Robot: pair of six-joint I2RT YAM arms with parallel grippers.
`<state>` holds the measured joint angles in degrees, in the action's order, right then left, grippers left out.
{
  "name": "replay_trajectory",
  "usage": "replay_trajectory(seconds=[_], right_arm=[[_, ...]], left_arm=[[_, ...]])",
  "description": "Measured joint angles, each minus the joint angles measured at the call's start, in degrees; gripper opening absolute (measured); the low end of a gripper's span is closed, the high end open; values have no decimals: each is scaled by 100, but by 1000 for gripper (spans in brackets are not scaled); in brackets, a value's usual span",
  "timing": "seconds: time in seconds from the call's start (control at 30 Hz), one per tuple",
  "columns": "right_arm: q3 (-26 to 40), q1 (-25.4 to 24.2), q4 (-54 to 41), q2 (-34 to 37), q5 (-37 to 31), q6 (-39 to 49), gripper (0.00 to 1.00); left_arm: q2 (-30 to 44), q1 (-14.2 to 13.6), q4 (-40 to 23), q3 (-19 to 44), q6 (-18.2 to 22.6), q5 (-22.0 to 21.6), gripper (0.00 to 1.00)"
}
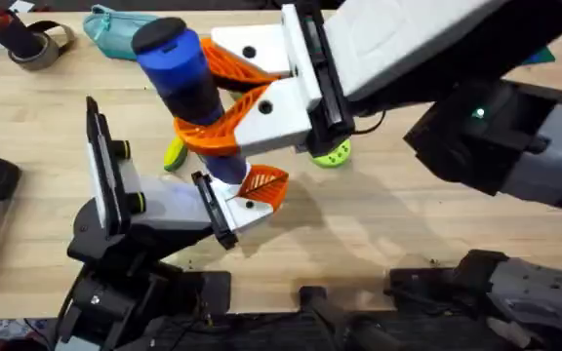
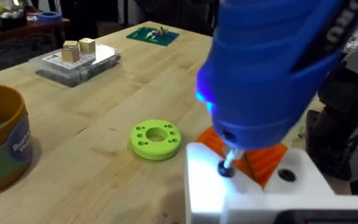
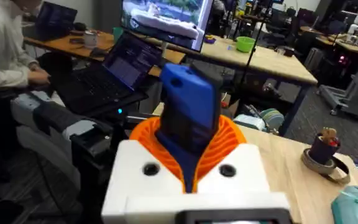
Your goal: Pick up the gripper from the table and insert it into the empty holder that is missing its gripper. Then pick up a screw, insert it into the mounting hole, and use the screwdriver to tighten it. Finally, clean up the table by picking up the vegetable and placing it into the bucket.
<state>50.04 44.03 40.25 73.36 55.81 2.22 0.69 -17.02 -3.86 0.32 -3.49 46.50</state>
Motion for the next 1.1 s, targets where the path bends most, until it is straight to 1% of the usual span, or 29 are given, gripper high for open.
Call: replay_trajectory(seconds=[1.1], right_arm=[[-38,-49,-29,0,0,76,46]], left_arm=[[0,0,0,0,0,2,16]])
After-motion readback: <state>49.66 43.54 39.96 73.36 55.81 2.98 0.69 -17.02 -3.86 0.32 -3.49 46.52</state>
